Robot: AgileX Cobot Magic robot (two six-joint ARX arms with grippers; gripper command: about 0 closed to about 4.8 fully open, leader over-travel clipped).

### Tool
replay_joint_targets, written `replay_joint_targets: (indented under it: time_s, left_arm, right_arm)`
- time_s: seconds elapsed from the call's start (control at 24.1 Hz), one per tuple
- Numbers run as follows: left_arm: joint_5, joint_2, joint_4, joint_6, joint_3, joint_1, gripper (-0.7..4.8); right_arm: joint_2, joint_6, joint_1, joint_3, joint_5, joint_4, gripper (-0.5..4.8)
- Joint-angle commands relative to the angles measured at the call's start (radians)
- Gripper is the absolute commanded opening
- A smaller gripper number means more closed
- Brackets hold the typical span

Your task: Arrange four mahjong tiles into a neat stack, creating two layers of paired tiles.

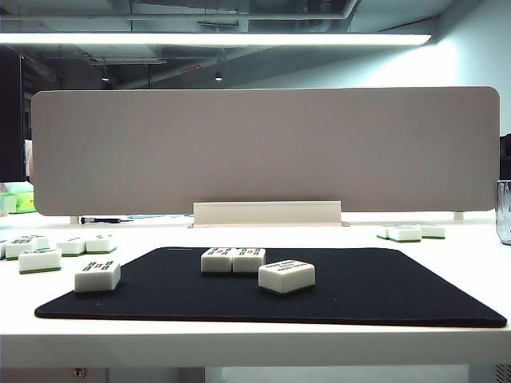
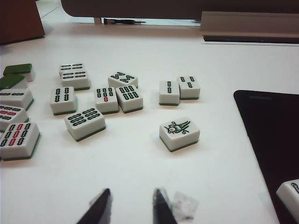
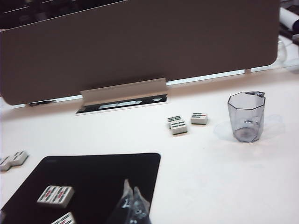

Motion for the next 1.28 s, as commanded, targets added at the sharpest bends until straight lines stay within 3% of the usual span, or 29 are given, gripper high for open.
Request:
replay_joint_targets:
  time_s: [0.04, 0.37, 0.62, 0.83, 0.99, 1.28]
  left_arm:
    - [0.004, 0.0, -0.013, 0.012, 0.0, -0.001, 1.11]
    - [0.004, 0.0, -0.012, 0.022, 0.0, -0.001, 1.11]
    - [0.004, 0.0, -0.012, -0.021, 0.0, -0.001, 1.11]
    - [0.004, 0.0, -0.011, -0.023, 0.0, -0.001, 1.11]
    - [0.014, 0.0, -0.011, -0.121, 0.002, -0.001, 1.11]
    - [0.133, 0.0, -0.011, -0.182, 0.094, -0.001, 1.11]
  right_arm:
    - [-0.011, -0.003, 0.002, 0.076, -0.071, -0.101, -0.01]
    - [-0.01, -0.003, 0.002, 0.266, -0.298, -0.36, -0.01]
    - [-0.01, -0.006, 0.002, 0.329, -0.43, -0.492, -0.01]
    - [-0.01, -0.006, 0.002, 0.332, -0.464, -0.527, -0.01]
    - [-0.01, -0.007, 0.002, 0.332, -0.464, -0.527, -0.01]
    - [-0.01, -0.007, 0.001, 0.332, -0.464, -0.527, -0.01]
